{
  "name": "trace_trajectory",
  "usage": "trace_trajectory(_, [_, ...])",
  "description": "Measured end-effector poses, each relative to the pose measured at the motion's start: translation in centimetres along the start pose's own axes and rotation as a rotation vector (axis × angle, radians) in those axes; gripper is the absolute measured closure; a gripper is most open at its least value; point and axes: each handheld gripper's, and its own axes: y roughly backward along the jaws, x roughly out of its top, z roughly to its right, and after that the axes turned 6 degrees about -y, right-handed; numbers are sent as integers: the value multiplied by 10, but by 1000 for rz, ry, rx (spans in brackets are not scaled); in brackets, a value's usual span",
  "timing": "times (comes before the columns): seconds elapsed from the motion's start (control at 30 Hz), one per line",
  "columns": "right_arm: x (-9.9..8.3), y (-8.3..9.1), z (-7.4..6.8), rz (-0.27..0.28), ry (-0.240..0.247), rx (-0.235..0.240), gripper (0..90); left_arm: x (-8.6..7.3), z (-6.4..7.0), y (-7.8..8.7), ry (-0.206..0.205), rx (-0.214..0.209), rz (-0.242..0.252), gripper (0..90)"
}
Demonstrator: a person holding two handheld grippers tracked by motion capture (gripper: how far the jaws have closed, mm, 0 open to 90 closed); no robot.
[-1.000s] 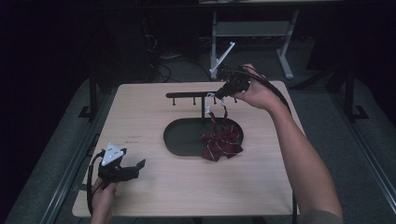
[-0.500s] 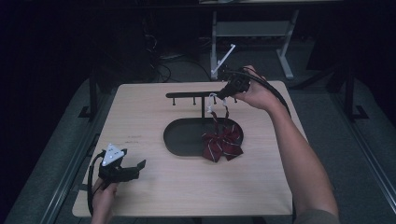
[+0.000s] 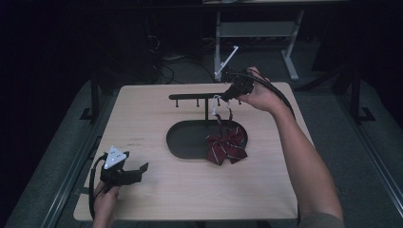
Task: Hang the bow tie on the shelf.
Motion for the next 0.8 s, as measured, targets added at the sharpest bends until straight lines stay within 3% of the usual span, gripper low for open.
trace_trajectory(0.8, [-2,-1,-1,-10,-6,3,798,0,1,0,0,4,5,135])
